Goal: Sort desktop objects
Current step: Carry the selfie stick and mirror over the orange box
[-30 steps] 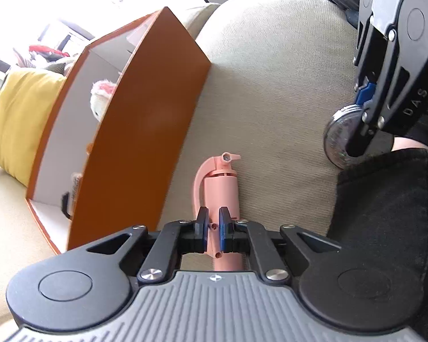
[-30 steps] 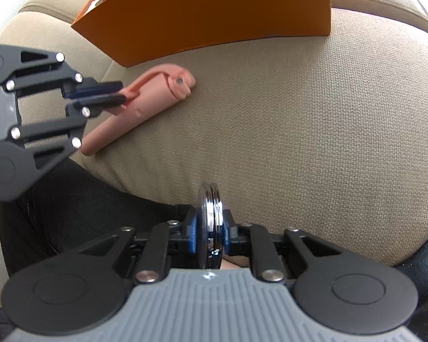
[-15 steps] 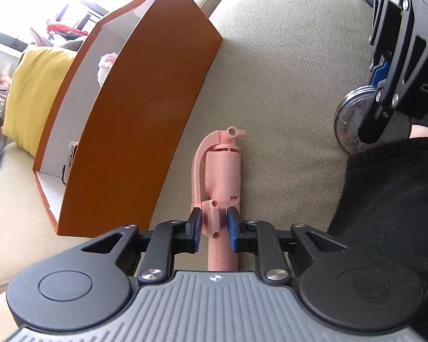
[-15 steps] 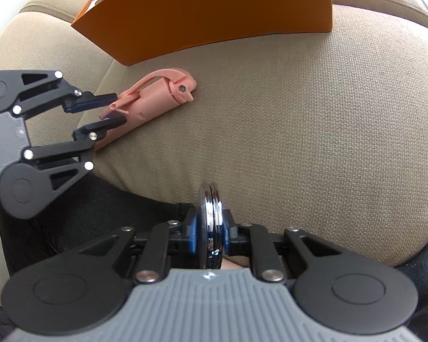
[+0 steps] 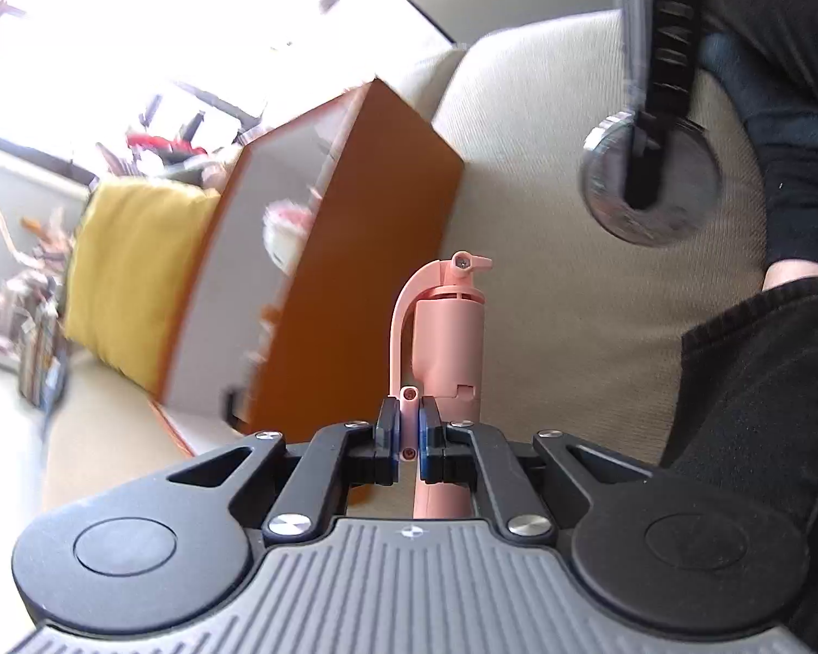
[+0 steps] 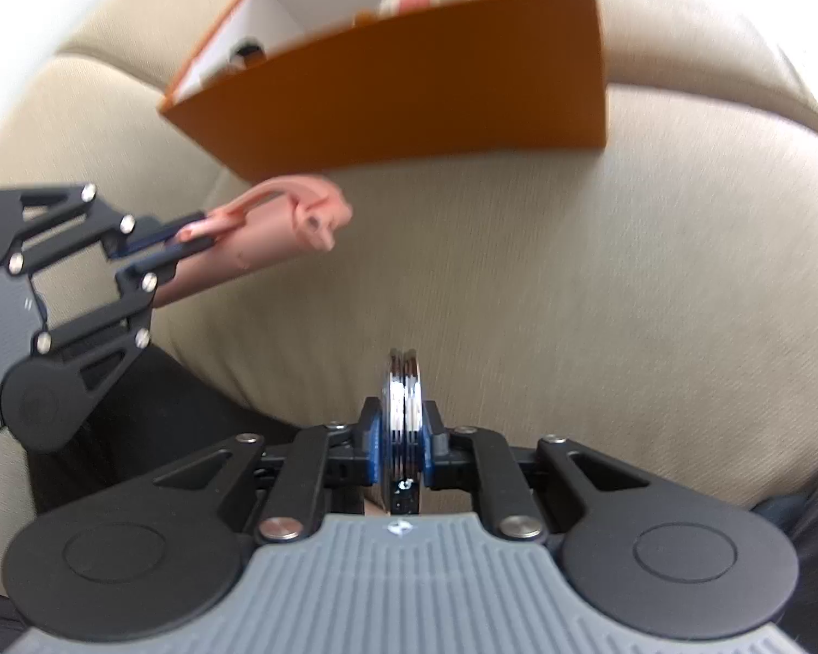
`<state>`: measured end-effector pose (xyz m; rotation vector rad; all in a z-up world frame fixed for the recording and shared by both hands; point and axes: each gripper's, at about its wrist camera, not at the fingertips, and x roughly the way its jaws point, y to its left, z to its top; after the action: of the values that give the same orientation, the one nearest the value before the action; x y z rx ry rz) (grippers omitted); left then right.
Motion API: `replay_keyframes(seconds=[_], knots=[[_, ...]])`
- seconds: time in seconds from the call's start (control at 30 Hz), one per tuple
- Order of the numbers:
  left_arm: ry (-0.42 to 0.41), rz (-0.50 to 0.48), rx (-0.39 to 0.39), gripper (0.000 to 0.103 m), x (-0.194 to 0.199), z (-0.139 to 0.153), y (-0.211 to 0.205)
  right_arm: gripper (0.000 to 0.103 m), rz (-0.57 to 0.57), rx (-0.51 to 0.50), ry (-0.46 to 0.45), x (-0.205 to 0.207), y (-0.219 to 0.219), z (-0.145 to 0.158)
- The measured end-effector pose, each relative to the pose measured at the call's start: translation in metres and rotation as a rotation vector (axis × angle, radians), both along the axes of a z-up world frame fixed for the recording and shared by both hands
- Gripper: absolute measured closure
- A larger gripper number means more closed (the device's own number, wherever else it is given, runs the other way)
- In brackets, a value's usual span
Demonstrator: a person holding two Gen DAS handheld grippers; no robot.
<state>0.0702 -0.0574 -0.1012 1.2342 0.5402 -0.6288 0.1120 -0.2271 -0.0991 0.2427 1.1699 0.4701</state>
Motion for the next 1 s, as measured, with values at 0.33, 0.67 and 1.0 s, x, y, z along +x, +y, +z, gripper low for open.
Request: replay_keyframes(seconds=[0.33,0.67,1.0], knots=[[-0.099,-0.061,-0.038,0.096,0.041,0.083,-0.023,0.088,0.016,-0.029,-0.232,0.036,-0.035,0.119],[-0.213,-0.167,0.096,0.096,0.156,0.059,-0.059,0.088,0.003,-0.093,-0.341,0.133,-0.023,0.150],[-0.091,-0.183,0.143,0.096,0.233,-0.020,-0.070,0.088,-0.002,-0.127,-0.284,0.207,-0.016,0.114]])
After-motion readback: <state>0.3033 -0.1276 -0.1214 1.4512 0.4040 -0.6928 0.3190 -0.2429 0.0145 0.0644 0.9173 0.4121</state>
